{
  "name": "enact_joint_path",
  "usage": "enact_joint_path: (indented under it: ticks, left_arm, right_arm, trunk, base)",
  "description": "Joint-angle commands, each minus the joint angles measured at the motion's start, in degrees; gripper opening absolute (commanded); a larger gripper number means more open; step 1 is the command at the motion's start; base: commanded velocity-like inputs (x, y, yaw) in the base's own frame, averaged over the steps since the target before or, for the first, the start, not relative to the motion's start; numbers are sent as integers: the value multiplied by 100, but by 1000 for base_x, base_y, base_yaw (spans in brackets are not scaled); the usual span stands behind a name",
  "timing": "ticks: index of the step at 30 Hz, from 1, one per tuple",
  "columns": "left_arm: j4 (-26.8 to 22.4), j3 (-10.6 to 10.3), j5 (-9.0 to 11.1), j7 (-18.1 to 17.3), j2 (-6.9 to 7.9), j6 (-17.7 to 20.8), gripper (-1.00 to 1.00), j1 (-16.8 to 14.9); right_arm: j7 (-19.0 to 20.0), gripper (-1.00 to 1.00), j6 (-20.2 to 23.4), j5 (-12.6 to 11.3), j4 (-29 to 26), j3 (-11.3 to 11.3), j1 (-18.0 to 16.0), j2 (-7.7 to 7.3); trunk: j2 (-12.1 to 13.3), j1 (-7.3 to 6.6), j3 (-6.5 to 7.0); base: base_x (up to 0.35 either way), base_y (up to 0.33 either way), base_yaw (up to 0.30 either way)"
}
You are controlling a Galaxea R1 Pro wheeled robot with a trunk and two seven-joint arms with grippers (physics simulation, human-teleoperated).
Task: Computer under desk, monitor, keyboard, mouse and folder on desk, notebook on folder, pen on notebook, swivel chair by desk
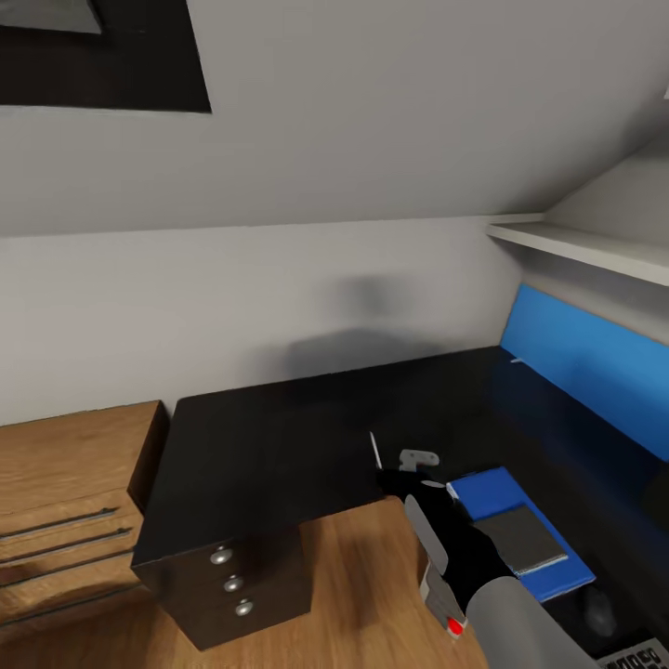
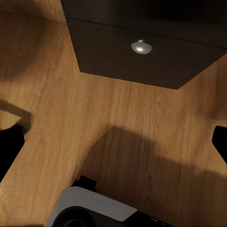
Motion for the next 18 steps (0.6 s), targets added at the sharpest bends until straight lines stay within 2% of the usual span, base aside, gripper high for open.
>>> enact_joint_path:
  ticks: [1, 18]
  left_arm:
    - [2, 11, -22, 22, -3, -15, 100, -5]
    - [2, 5, -29, 21, -7, -15, 100, -5]
  right_arm:
    - [-53, 100, 19, -58, -9, 21, -4, -4]
    - [-40, 100, 14, -44, 4, 32, -4, -19]
  trunk:
    - [-12, 3, -14]
    - [-12, 3, -68]
  base:
    - [0, 0, 268]
    - [0, 0, 254]
